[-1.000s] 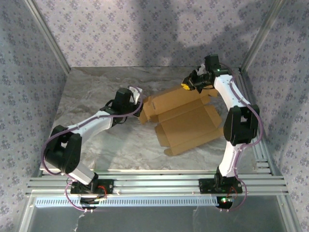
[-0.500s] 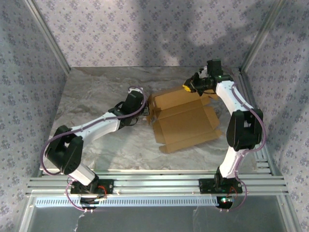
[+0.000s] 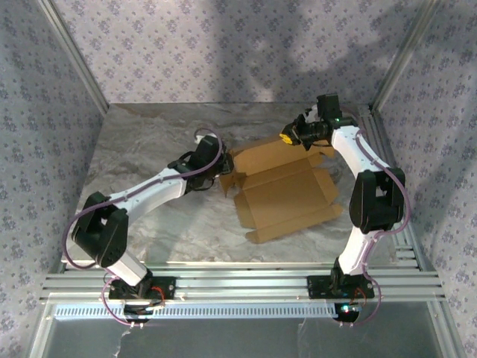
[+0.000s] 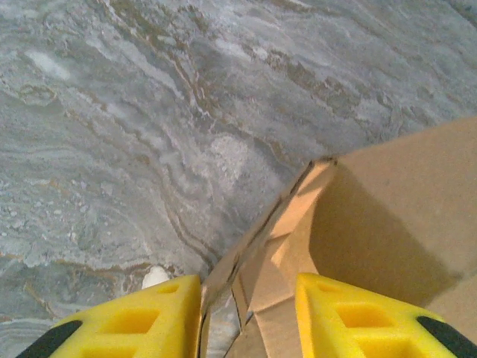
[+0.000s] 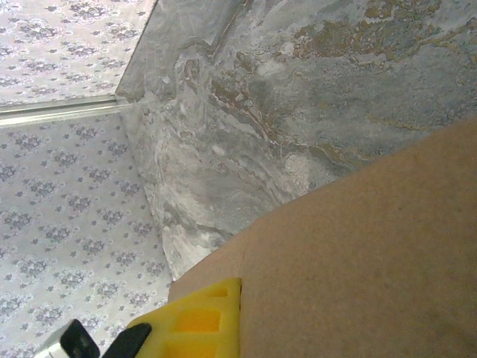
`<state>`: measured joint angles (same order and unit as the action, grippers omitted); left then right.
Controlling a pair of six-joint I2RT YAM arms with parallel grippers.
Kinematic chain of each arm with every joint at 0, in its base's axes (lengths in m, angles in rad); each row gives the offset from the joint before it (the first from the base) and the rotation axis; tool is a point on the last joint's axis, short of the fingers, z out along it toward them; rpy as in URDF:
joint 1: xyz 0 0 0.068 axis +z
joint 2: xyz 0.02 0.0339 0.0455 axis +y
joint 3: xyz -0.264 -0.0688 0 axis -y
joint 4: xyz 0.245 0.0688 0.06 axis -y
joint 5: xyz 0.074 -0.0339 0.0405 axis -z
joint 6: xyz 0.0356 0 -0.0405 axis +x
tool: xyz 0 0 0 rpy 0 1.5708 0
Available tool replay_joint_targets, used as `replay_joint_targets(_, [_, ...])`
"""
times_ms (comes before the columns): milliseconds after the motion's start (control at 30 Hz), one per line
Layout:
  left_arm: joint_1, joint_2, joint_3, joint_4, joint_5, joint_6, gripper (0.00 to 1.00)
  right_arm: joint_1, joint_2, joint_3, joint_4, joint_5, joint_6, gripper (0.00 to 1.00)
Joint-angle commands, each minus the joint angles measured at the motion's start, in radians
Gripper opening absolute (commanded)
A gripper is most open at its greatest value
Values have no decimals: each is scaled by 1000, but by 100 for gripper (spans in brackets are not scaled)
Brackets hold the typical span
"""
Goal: Fold the paper box
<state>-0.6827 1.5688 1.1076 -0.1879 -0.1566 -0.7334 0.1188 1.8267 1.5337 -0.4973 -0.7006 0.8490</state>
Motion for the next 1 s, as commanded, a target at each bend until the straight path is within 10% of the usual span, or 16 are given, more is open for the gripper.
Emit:
replay_joint_targets(0, [-2,-50,-16,60,53,50,38,6,-24,-14,-26,-10,-12,0])
replay_joint_targets(333, [-23,-84,-69,219,214,12,39,14,-20,-36,4,3,-41,0])
replay_joint_targets(967, [-48,-13,-69,239,176,33,36,-4,-83,-196,203,-42,-61,0])
